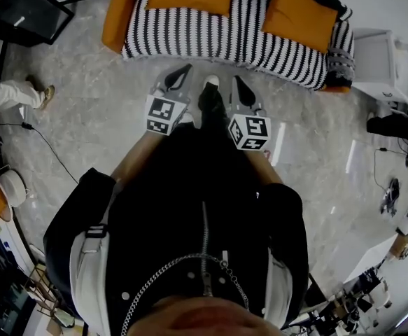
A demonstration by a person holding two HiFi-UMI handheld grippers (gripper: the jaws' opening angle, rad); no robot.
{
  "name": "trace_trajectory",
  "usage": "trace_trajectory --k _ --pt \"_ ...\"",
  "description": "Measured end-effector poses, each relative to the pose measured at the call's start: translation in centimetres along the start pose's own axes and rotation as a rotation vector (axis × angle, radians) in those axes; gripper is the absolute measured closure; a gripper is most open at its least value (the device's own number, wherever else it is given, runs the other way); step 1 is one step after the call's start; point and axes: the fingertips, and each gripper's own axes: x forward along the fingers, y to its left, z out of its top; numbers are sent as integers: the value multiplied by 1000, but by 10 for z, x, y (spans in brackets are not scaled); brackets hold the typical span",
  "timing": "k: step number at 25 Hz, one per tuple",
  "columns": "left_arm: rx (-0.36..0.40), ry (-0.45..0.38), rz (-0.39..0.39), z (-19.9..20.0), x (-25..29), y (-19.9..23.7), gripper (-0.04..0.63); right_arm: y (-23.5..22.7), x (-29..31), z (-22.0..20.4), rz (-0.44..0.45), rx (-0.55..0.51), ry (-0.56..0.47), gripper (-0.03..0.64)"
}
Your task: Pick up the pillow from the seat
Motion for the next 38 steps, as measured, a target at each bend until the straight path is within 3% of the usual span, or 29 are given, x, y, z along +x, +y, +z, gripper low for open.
trace_trajectory --k 13,29,38 --pt "-2 45 32 5 78 48 586 -38 86 25 51 -7 15 615" --pt "33 52 77 70 223 98 586 -133 203 89 134 12 18 615" --pt "29 65 107 86 281 119 586 -175 254 109 173 6 37 614"
